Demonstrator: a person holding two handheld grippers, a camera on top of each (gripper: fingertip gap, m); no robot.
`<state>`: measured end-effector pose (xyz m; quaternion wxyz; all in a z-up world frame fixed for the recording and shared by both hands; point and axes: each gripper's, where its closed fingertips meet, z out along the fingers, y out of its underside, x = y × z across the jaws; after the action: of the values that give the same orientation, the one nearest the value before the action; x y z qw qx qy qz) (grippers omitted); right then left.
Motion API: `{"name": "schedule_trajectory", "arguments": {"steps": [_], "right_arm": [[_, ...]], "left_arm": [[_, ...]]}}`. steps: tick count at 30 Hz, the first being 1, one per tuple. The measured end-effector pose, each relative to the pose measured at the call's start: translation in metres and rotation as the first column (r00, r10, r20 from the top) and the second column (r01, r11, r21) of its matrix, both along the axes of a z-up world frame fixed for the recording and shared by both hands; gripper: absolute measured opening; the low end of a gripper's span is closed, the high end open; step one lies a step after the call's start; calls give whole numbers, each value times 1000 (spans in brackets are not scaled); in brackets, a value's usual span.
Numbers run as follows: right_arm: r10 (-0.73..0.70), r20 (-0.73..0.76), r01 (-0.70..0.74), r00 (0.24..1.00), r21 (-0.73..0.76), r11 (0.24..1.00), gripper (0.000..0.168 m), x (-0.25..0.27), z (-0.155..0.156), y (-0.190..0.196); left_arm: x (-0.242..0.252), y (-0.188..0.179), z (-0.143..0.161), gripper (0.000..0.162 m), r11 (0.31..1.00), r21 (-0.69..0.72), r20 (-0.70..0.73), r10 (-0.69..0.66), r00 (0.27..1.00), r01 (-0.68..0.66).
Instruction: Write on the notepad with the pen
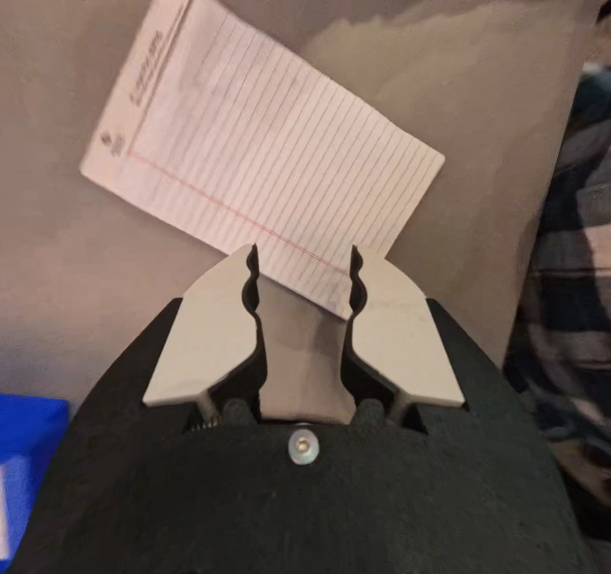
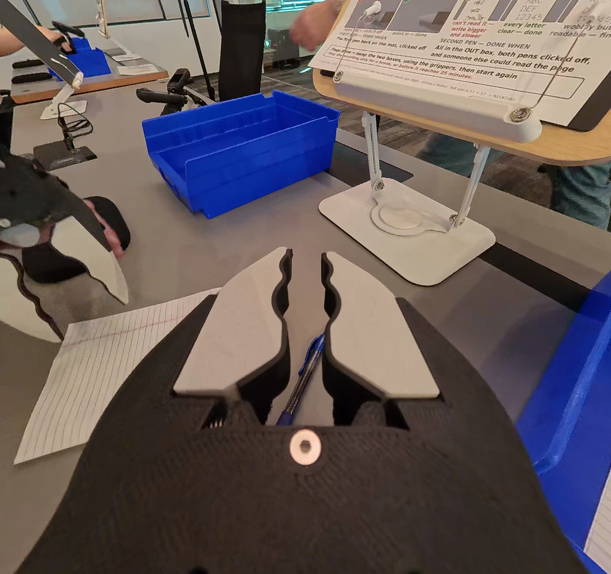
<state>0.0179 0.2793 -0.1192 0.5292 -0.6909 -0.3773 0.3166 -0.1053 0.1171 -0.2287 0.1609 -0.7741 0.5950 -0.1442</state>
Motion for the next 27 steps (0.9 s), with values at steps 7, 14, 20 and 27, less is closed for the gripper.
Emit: {"name": "schedule_trajectory", "arguments": {"steps": [7, 14, 20, 27], "right_arm": [[-10, -1, 10, 1000, -10, 1000, 16, 3, -3, 3], [-15, -20, 15, 1000, -23, 1000, 17, 7, 0, 5], [-13, -5, 13, 1000, -30, 999, 18, 5, -4, 5], [0, 15, 1, 1000, -27, 1000, 21, 1, -9, 5]], "left_arm": [[11, 32, -29, 74, 823, 153, -139, -530, 837, 547], [29, 26, -31, 56, 983, 33, 88, -180, 980, 178], [37, 28, -30, 41, 992, 37, 14, 124, 992, -124], [34, 45, 6, 67, 986, 149, 129, 57, 990, -76]]}}
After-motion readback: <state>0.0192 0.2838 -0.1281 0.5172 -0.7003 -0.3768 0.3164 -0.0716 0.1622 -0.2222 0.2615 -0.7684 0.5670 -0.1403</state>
